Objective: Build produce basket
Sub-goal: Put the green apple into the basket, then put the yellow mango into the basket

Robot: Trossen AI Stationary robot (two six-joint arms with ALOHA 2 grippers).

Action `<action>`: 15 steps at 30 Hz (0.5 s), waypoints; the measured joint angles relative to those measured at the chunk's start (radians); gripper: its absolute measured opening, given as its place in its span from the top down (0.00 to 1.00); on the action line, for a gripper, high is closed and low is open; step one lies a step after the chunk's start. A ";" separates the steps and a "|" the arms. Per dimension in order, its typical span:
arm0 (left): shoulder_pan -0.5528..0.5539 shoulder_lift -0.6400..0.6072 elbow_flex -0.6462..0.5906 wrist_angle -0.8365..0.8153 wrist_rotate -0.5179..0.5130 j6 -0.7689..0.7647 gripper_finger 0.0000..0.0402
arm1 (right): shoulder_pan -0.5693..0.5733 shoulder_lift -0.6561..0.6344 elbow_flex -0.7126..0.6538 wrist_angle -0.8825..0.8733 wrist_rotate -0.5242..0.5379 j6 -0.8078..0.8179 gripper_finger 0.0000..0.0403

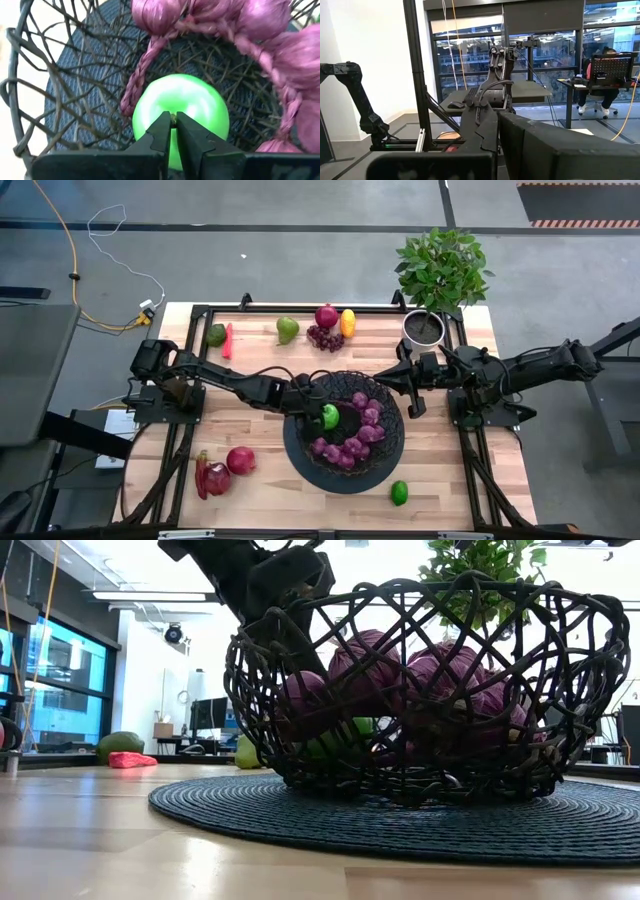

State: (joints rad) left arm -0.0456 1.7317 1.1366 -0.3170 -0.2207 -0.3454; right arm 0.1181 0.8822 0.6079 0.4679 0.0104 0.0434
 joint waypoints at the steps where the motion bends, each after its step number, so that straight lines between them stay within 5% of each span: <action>1: 0.002 0.000 0.000 -0.010 0.000 0.000 0.94 | 0.000 0.000 0.000 0.000 0.000 0.000 1.00; 15: 0.020 0.000 0.000 -0.023 0.058 -0.013 0.74 | 0.000 0.000 0.000 -0.019 0.012 0.000 1.00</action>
State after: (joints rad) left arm -0.0255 1.7313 1.1366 -0.3401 -0.1632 -0.3584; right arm 0.1181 0.8822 0.6075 0.4492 0.0227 0.0437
